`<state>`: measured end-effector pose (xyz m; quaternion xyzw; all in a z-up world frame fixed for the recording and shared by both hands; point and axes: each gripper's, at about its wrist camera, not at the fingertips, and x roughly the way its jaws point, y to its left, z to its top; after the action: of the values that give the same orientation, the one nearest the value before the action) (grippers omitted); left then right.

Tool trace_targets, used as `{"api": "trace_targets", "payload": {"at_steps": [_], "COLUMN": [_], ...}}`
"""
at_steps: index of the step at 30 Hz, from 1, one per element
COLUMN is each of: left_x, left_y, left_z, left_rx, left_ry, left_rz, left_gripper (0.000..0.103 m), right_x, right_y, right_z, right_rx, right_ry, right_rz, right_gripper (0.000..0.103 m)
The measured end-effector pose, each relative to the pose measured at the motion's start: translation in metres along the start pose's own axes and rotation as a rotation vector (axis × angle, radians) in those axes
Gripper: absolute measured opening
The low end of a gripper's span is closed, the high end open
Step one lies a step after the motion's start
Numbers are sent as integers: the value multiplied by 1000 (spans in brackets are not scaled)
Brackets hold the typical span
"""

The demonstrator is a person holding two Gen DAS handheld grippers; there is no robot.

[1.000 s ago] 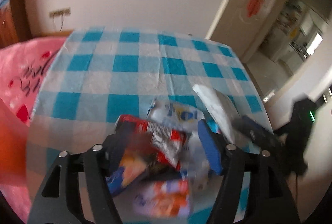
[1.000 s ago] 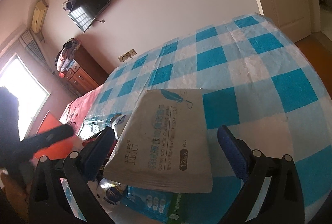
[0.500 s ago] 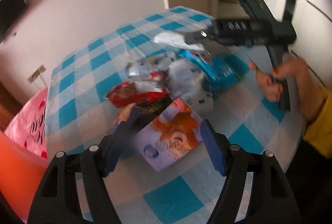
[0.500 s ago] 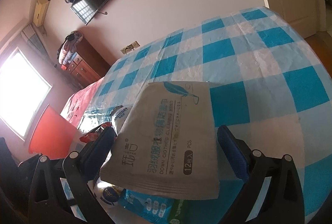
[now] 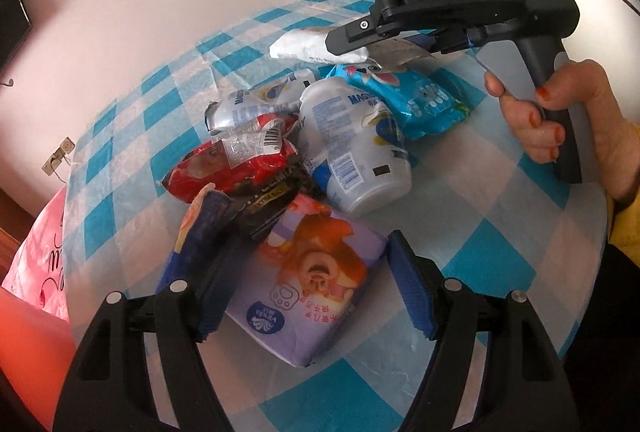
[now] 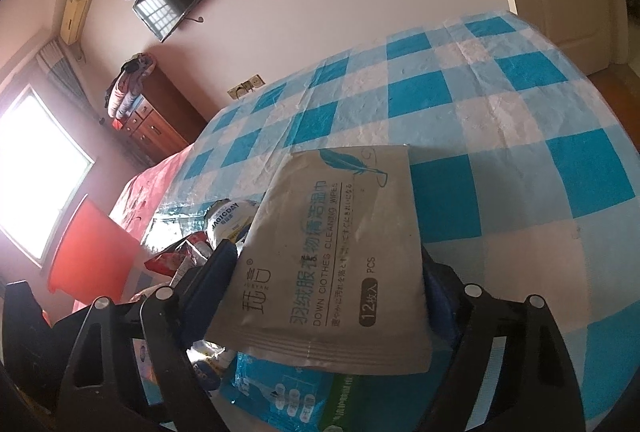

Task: Collect trash
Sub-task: 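Grasp the purple baby-wipes pack with the left tool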

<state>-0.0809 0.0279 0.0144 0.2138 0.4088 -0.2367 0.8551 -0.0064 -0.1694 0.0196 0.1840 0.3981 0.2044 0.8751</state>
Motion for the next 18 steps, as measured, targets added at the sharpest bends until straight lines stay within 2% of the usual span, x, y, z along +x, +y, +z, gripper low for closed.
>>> {"api": "trace_targets", "payload": {"at_steps": [7,18], "left_x": [0,-3], "left_y": [-1,8], "left_z": [-3,-8], "left_rx": [7,-115], "left_ry": [-16,-83], "left_rz": [-7,-31], "left_gripper": [75,71], "right_x": [-5,-22], "right_y": [3,6], "right_z": [-2,-7], "right_rx": [-18,-30], "right_ry": [-29,-122], "right_rz": [-17,-19], "right_gripper": [79,77]}}
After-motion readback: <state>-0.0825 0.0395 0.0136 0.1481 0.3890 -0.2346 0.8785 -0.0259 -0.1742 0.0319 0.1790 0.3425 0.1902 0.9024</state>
